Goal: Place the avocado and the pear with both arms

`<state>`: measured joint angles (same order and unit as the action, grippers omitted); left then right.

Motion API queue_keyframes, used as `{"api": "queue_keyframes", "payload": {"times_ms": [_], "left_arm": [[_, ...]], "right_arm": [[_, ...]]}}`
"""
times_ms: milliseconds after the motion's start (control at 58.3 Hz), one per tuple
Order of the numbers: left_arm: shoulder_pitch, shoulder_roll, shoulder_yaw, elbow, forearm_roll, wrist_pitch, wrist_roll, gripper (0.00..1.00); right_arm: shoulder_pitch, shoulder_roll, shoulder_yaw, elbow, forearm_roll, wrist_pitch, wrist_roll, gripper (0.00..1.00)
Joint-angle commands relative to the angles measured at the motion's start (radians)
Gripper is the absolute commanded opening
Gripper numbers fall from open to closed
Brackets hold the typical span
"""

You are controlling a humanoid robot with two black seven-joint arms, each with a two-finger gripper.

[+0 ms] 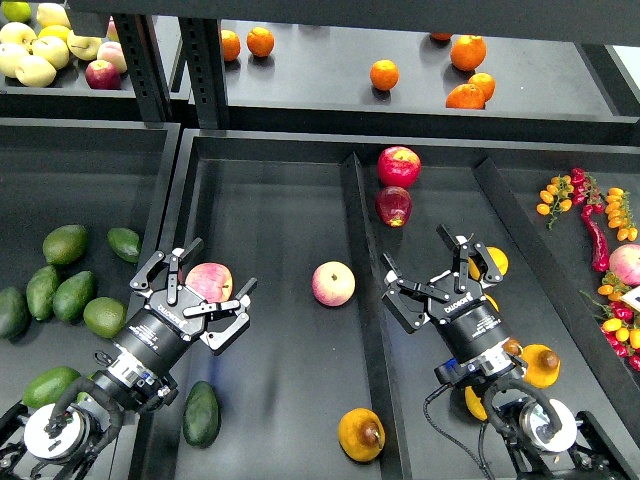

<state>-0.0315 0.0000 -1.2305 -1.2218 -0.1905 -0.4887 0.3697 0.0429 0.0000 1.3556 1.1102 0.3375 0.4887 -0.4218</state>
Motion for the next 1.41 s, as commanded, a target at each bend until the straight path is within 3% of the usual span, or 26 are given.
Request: {"api": "queue_keyframes", "payload": {"times_ms": [0, 1029, 1389], "left_arm": [[0.005, 0.000, -0.003, -0.005, -0.001, 0.000, 0.003, 1.00], [0.071, 0.000, 0.008, 0.015, 0.000, 0.000, 0.005, 1.00], [0.058, 0.000, -0.001, 0.016, 0.049, 0.000, 0.029, 1.00]], "right_arm": [[-0.001, 0.000, 0.002, 0.002, 0.000, 0.000, 0.001, 0.99], [-0.018, 0.000, 0.010, 0.008, 0.000, 0.000, 0.000, 0.99], [-0.023, 0.000, 0.014, 0.010, 0.000, 0.000, 0.000, 0.99]]}}
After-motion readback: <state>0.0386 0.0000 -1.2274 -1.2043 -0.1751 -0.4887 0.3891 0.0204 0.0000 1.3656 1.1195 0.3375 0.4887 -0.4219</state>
